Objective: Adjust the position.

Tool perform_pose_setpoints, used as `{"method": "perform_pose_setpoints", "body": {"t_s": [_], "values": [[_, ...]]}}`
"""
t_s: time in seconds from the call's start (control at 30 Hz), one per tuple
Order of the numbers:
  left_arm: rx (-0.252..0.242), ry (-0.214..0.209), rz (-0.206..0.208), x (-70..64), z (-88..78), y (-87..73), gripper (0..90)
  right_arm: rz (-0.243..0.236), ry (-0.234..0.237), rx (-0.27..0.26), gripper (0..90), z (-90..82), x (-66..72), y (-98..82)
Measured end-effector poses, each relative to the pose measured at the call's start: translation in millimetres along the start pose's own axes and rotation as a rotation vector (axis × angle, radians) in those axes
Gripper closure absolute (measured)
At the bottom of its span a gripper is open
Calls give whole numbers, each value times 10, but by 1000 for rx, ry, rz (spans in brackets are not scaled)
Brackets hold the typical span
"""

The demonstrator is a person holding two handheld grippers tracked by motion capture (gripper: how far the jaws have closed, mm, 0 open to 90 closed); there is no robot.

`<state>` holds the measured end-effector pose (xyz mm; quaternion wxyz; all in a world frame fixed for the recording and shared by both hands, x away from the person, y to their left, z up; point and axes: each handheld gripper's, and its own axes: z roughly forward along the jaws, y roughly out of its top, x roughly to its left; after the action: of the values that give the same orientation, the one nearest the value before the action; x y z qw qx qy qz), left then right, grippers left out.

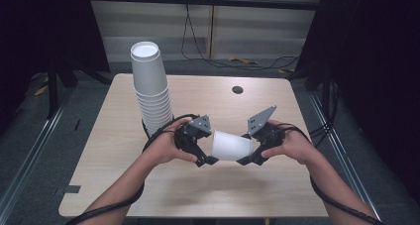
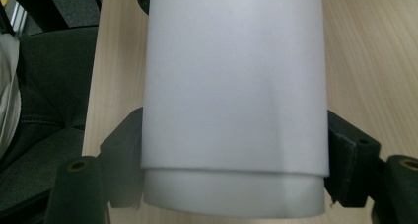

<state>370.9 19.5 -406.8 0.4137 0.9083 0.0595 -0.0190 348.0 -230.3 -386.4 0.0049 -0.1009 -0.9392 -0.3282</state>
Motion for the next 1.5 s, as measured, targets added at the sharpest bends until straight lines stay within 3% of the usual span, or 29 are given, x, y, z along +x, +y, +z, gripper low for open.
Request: {"method": "perform_pose_setpoints", "body": {"t_s": [0.3,0.83,1.23,1.5], "values": [[-52,-22,7,7,-12,48,13,-1,12,-1,250,20,-9,3],[-63,-37,17,-1,-5,50,42,-16,6,-36,251,-7,-8,25],[-21,-62,1,-4,6,25,92,-30,14,-31,255,13,5,49],[28,-46,-7,-35,-30,78,146,-22,4,5,252,47,4,60]]}}
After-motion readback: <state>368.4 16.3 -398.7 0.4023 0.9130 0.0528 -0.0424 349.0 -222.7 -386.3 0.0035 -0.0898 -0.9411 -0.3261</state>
